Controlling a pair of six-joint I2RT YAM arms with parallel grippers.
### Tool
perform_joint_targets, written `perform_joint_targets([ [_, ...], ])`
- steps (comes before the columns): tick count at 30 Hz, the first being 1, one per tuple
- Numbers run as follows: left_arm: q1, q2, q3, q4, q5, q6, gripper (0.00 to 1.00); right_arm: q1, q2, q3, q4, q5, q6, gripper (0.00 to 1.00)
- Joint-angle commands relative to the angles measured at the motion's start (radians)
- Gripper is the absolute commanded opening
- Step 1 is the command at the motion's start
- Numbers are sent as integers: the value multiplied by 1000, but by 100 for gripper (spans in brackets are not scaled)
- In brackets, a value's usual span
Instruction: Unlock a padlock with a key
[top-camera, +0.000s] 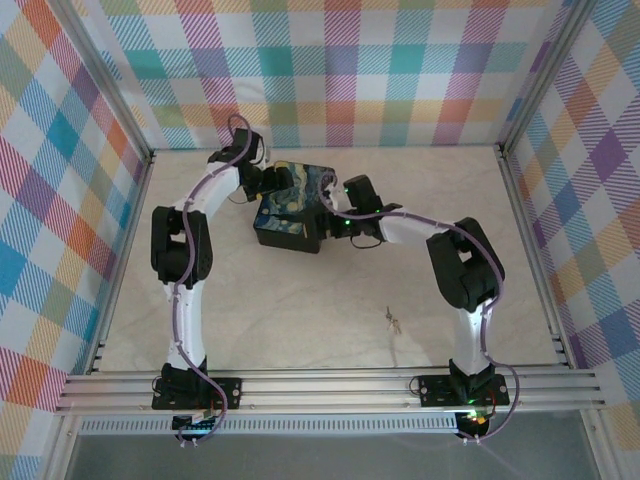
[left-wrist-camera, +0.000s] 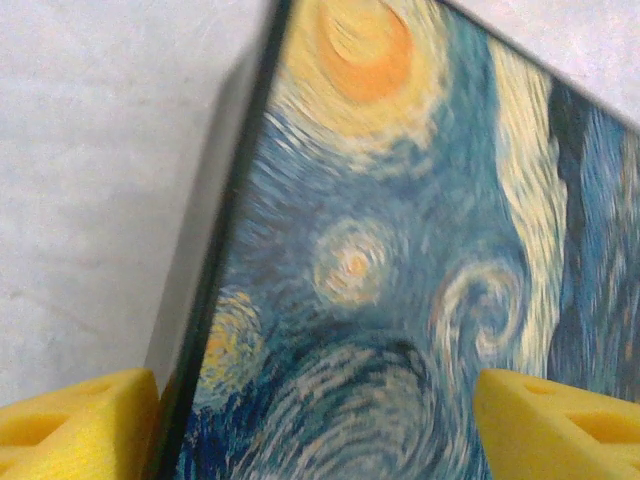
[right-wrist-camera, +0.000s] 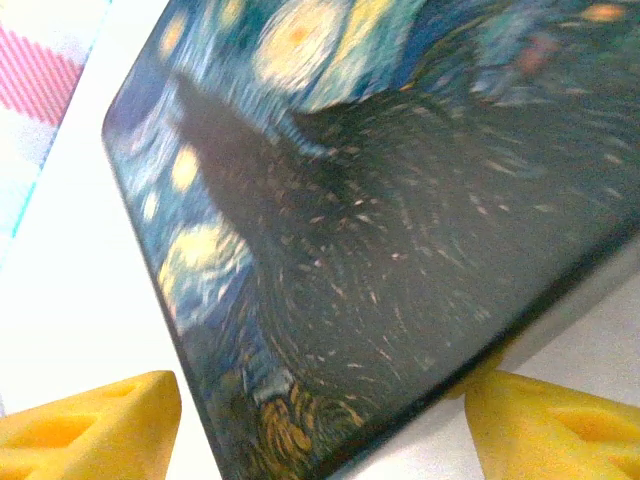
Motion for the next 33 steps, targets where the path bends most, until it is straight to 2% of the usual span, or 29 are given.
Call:
perform_joint_targets([
  [1,-88,23,57,-79,136,37,82,116,-24,6,152,-60,41,75],
  [5,-96,16,66,-77,133,34,83,189,-11,41,169,-67,82,76],
  [8,-92,-2,76,-89,96,53,84,200,-28,48,171,-90,100,77],
  [11,-73,-35,77,-90,58,48,85,189,-89,21,130,-62,54,79],
  [18,4,-195,-34,-86,-33,-7,86,52,-223,-44,-9,10,-14,79],
  [25,78,-435,-361,-73,-173,-60,87,-61,-246,-85,-75,90,-29,80],
  [27,89,-493,-467,-60,-153,-63,87,-81,-225,-79,-80,91,-23,80],
  [31,86,-526,-628,19,46,-71,85,-96,-164,-43,-94,88,-17,79],
  [33,69,-508,-650,33,91,-64,84,-99,-133,-29,-96,77,-12,78],
])
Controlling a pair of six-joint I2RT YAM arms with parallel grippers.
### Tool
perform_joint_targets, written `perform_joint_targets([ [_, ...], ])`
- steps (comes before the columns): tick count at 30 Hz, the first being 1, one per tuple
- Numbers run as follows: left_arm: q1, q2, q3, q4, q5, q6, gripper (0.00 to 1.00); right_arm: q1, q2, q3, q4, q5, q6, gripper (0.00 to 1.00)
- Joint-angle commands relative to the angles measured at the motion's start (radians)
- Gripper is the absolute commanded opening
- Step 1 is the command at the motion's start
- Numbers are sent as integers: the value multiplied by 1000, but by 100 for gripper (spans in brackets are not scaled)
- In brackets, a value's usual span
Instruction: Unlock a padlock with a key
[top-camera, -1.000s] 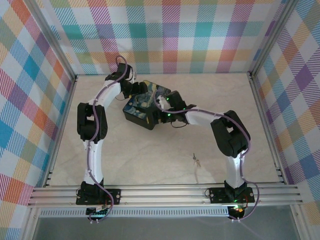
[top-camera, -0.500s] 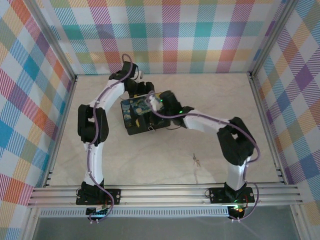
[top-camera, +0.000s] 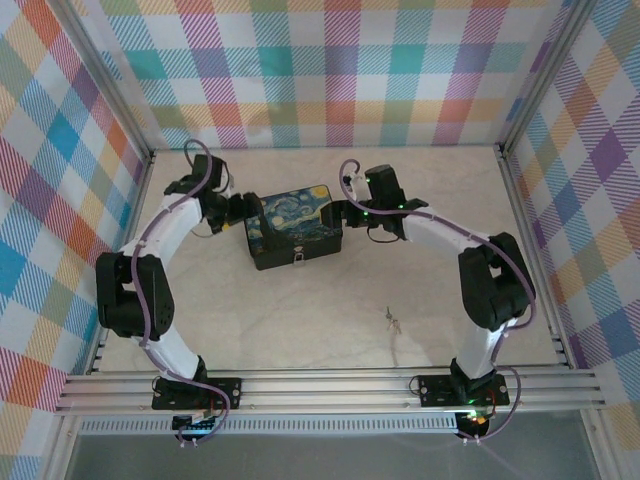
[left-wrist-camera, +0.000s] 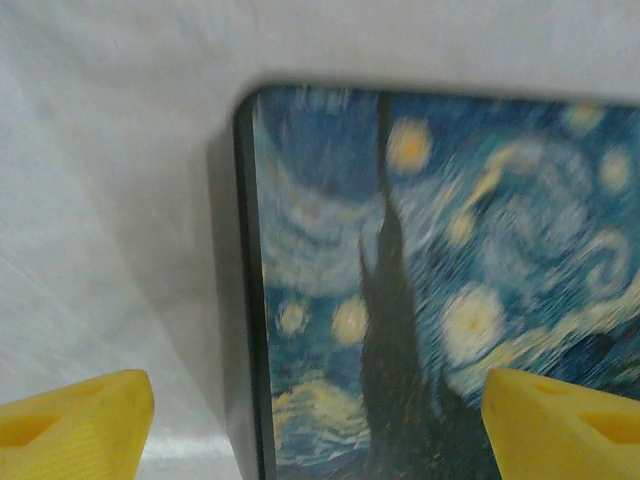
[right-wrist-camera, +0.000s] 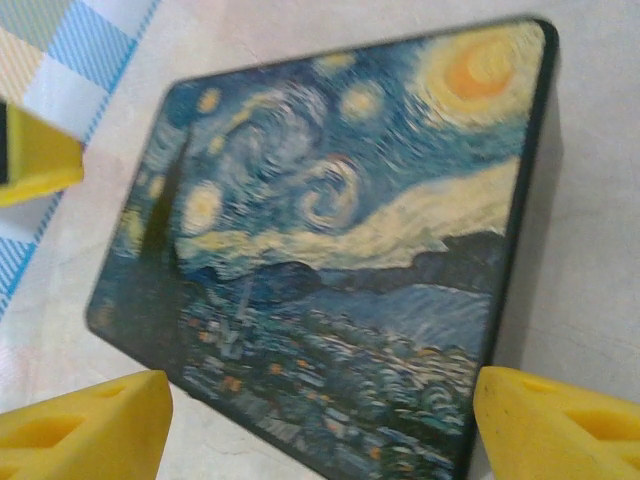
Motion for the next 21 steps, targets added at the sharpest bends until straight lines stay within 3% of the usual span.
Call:
perform_joint_targets([
  [1,-33,21,-48,48,130,-4,83,-5,58,40,-31,-10,1,77],
  [13,-159,190,90,101,189,-25,82,-46,38,-33,-9,8,58,74],
  [21,-186,297,180,152,209,-55,81,-88,-15,-98,-40,12,52,72],
])
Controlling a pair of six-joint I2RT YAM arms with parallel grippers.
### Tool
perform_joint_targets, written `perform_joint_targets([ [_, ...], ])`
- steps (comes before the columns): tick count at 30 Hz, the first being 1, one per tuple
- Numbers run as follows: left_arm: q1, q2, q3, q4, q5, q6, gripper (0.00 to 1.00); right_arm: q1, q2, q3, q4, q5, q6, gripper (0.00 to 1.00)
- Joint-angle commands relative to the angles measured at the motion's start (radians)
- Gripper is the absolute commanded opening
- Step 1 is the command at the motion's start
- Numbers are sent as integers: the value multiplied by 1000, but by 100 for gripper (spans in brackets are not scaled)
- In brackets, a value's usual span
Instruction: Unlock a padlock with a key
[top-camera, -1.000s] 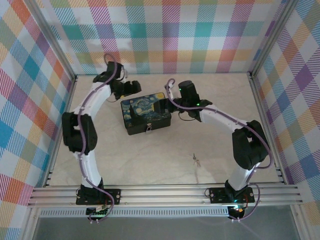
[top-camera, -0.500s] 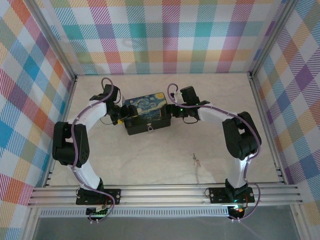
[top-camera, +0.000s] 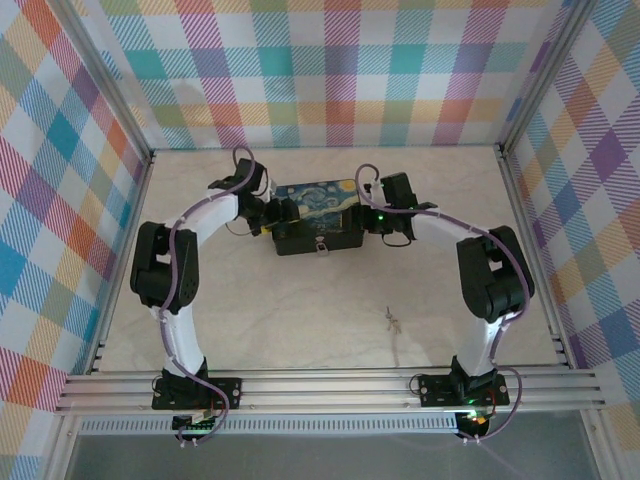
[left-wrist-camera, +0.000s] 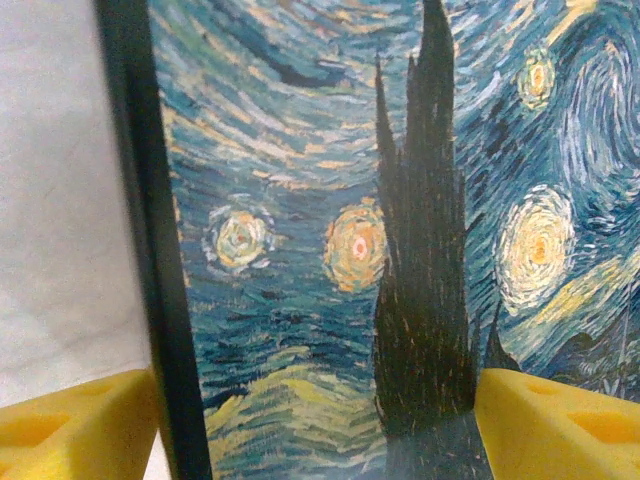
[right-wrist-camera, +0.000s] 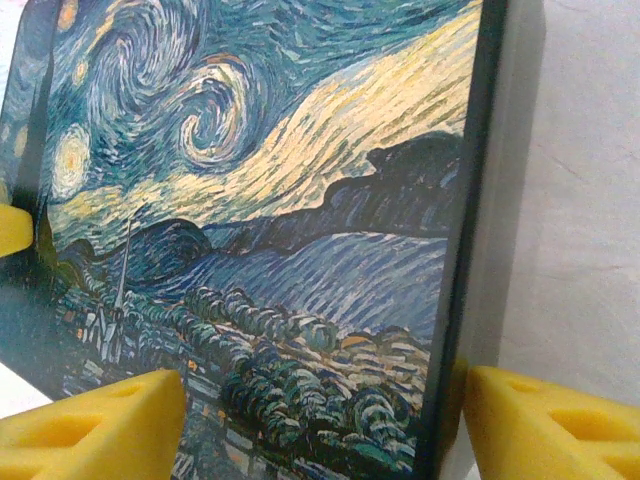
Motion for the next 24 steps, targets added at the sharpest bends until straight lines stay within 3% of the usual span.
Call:
perform_joint_targets([
  [1,-36,52,49,44,80,-24,81,12,-40,-27,-21,-56,12,72],
  [10,-38,5,31,12,5,7,82,-14,-89,-54,-52,-30,26,75],
  [20,-27,-247,-98,-75,-330,111,88,-61,-359,-186,-274,75,21,79],
  [24,-21,-363,-187,-7,-440,131,95,-62,-451,-286,-369,108,68,68],
])
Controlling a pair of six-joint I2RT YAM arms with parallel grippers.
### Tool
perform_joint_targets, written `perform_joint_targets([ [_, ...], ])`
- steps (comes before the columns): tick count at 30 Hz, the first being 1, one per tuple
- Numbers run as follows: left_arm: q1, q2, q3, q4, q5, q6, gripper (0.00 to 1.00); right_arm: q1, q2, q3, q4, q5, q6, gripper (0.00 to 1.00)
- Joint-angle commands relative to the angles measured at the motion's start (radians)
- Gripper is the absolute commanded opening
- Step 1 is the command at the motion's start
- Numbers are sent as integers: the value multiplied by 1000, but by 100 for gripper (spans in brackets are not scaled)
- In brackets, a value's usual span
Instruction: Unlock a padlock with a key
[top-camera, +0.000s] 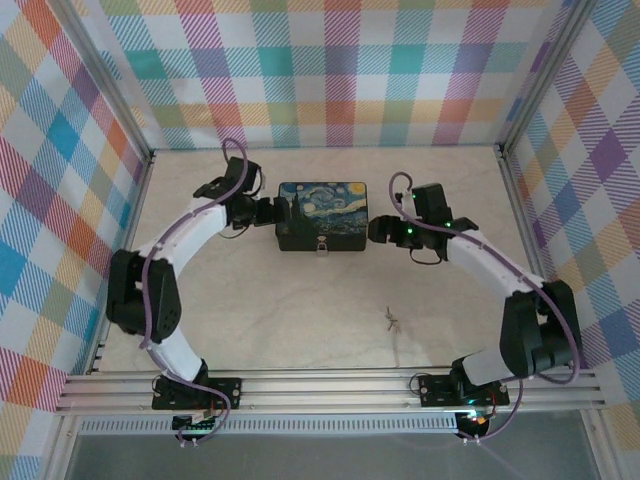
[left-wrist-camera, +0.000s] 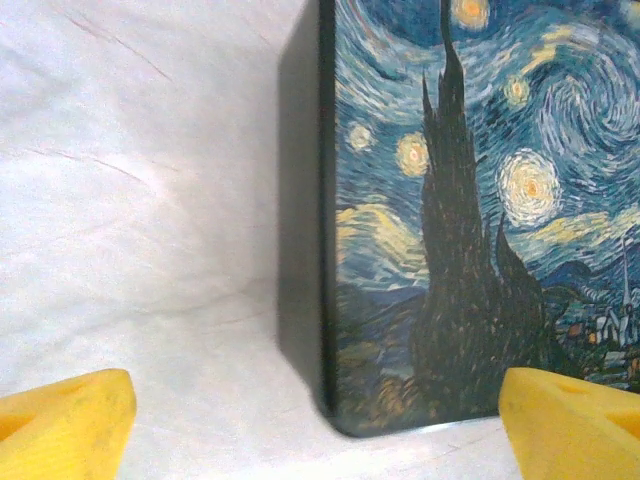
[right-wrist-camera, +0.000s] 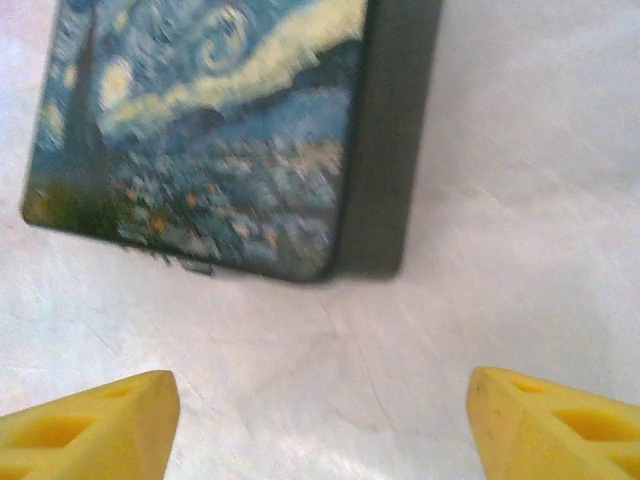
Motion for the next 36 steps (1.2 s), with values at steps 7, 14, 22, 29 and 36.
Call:
perform_joint_targets([
  [7,94,-183,-165,72,-68,-53,83,9,-153,-287,-117,-50,120,47],
  [14,-8,-270,-348,98,94,-129,80,55,-211,-392,-125,-17,187,40],
  [22,-122,-388,-529,132,81,-233,81,108,-184,-413,-106,-2,194,35],
  [29,-125,-424,-543,106,72,-221,81,136,-152,-406,-135,32,190,32],
  [36,-125,-400,-534,134,75,-219,81,178,-84,-388,-113,49,188,30],
])
